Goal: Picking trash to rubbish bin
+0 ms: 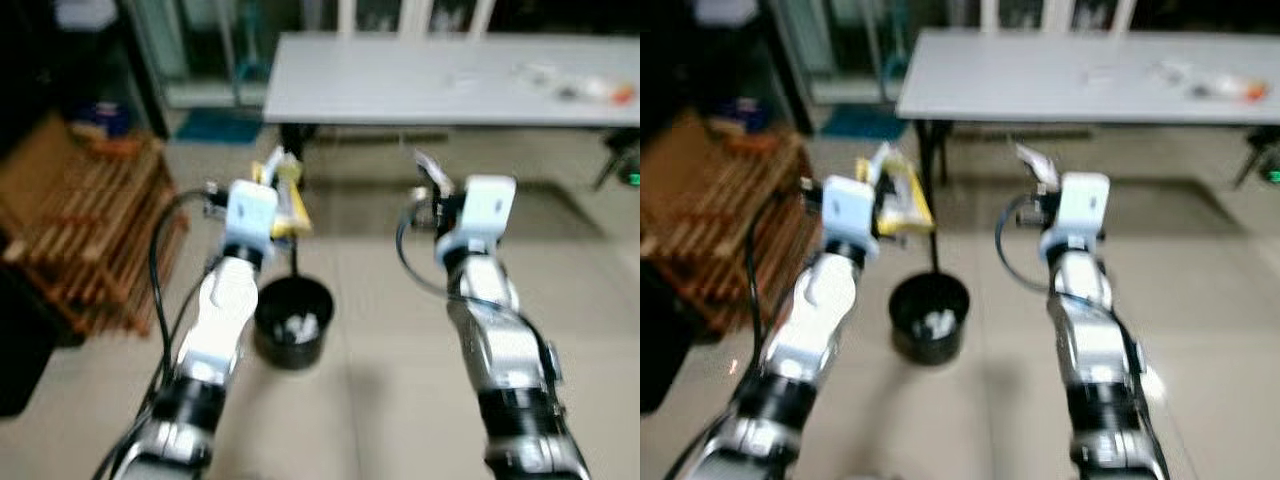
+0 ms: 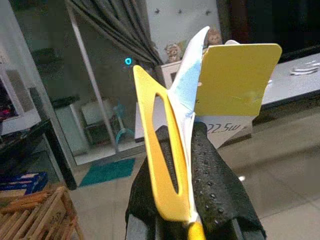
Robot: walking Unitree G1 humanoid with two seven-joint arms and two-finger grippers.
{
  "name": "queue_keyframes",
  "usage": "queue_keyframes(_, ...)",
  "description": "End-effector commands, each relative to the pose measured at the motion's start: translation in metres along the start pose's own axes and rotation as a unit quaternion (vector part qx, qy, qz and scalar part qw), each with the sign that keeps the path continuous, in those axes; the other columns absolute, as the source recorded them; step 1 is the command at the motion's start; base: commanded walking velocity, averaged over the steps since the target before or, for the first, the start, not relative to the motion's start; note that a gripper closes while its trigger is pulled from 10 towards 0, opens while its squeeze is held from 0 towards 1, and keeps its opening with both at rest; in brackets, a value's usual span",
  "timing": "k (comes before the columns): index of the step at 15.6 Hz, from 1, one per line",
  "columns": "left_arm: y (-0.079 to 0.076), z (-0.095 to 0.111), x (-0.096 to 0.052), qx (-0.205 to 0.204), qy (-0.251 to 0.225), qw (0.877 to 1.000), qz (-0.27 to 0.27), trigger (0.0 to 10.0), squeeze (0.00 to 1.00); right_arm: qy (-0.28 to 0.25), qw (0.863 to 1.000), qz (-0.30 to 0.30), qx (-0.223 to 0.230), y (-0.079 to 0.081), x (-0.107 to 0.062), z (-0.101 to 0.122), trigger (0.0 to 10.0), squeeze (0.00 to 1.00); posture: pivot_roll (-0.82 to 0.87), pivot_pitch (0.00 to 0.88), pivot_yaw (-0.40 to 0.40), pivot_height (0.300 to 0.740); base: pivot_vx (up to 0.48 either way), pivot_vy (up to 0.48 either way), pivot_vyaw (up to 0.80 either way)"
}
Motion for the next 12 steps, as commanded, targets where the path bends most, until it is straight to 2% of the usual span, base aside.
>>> queue_keyframes(1, 0.0085, -0.0023, 0.0007, 0.005, 0.004, 1.0, 0.006, 10.0, 0.0, 0.005, 1.0, 0.007, 0.004, 0.0079, 0.0012, -0.0015, 10.0, 0.0, -0.03, 0.024, 0.001, 0.74, 0.39, 0.0, 0.0)
queue_keyframes(6, 0.0081, -0.0007, 0.0013, 0.006, 0.001, 1.0, 0.004, 10.0, 0.0, 0.012, 1.0, 0.004, -0.017, 0.0075, 0.0026, -0.0043, 10.0, 0.0, -0.03, 0.019, 0.001, 0.74, 0.39, 0.0, 0.0)
queue_keyframes(12, 0.0077, -0.0002, 0.0014, 0.007, 0.002, 1.0, 0.003, 10.0, 0.0, 0.012, 1.0, 0.01, -0.007, 0.0095, 0.0012, -0.004, 10.0, 0.0, -0.03, 0.031, -0.003, 0.74, 0.392, 0.0, 0.0)
Point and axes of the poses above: a point about 5 cm out from each wrist's last joint towards the gripper, its own x axis pointing out of the wrist towards the gripper, its own z axis along the axis of the wrist's last joint, y = z × x, the point moved 6 cm from there along x, pointing out of the wrist towards the gripper, and after that the axes turned 10 degrees about x, right-handed, at the moved point
